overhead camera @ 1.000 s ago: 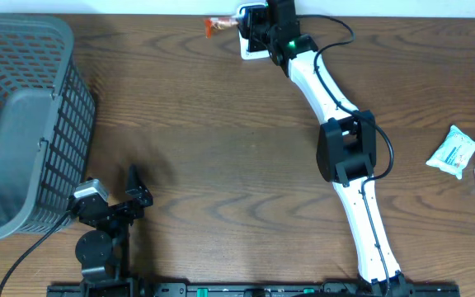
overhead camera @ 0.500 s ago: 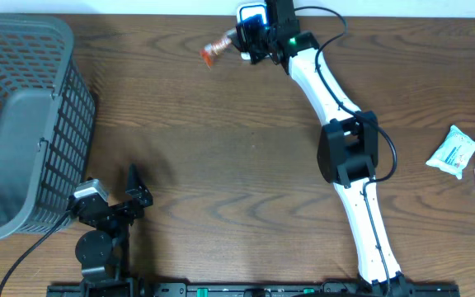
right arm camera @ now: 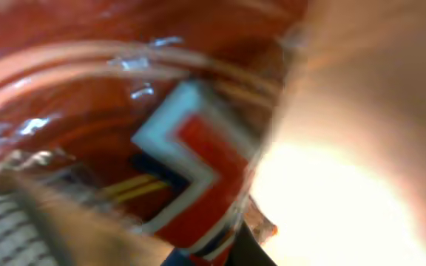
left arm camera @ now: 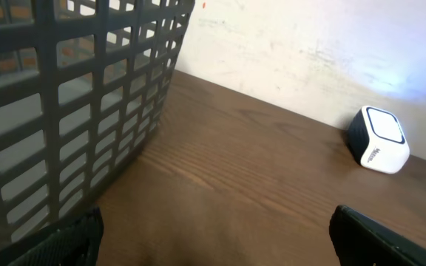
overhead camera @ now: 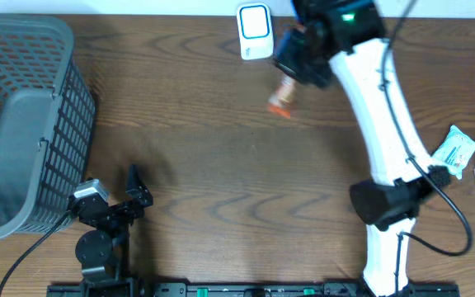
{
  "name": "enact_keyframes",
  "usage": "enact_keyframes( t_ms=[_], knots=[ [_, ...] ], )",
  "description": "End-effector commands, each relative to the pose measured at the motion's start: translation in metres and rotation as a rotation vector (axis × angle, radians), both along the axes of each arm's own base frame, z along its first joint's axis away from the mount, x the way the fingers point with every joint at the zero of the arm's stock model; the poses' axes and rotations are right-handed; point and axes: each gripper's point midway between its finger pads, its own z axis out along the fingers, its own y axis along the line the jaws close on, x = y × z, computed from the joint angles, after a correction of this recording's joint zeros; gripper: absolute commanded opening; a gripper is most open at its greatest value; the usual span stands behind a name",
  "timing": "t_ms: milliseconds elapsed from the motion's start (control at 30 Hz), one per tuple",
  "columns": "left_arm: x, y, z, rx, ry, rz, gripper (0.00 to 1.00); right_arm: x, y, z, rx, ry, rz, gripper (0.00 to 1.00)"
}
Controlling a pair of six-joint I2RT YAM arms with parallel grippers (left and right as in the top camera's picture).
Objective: Scan the item barcode
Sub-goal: 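Carry the TOP bar to the right table edge and release it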
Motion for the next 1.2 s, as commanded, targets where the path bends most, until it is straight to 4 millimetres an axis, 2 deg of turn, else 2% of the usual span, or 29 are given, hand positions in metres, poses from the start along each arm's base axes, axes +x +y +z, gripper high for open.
enact_keyframes(
  t_ms=[0,67,133,333,433,600,633,700,733,767,867,900,1033,1167],
  knots=[
    [-0.001,0.000,-0.015,0.013,0.046,0.001,0.98,0.011,-0.037,-0.019,-0.165,0.028,0.093,0.01],
    [-0.001,0.000,-0.015,0.013,0.045,0.001,0.98,0.014,-0.051,-0.022,-0.176,0.038,0.088,0.01],
    [-0.001,0.000,-0.015,0.013,0.045,0.001,0.98,0.018,-0.075,-0.024,-0.200,0.046,0.034,0.01],
    [-0.001,0.000,-0.015,0.013,0.045,0.001,0.98,0.019,-0.182,-0.043,-0.270,0.117,-0.337,0.01],
    [-0.001,0.000,-0.015,0.013,0.045,0.001,0.98,0.014,-0.232,-0.065,-0.275,0.162,-0.500,0.01],
    [-0.001,0.000,-0.015,0.013,0.045,0.001,0.98,0.013,-0.287,-0.113,-0.251,0.187,-0.627,0.01],
    [-0.001,0.000,-0.015,0.013,0.046,0.001,0.98,0.012,-0.295,-0.122,-0.250,0.190,-0.644,0.04],
    [-0.001,0.000,-0.015,0.013,0.045,0.001,0.98,0.007,-0.309,-0.139,-0.248,0.202,-0.677,0.20],
    [-0.001,0.000,-0.015,0.013,0.046,0.001,0.98,0.002,-0.316,-0.147,-0.247,0.216,-0.694,0.24],
    [-0.001,0.000,-0.015,0.013,0.046,0.001,0.98,-0.004,-0.322,-0.153,-0.248,0.233,-0.709,0.23],
    [-0.001,0.000,-0.015,0.013,0.045,0.001,0.98,-0.019,-0.344,-0.158,-0.249,0.261,-0.761,0.08],
    [-0.001,0.000,-0.015,0.013,0.045,0.001,0.98,-0.022,-0.349,-0.158,-0.246,0.264,-0.773,0.08],
    [-0.001,0.000,-0.015,0.013,0.045,0.001,0.98,-0.033,-0.358,-0.142,-0.115,0.266,-0.798,0.19],
    [-0.001,0.000,-0.015,0.013,0.045,0.001,0.98,-0.025,-0.345,-0.108,0.026,0.175,-0.671,0.37]
  ],
)
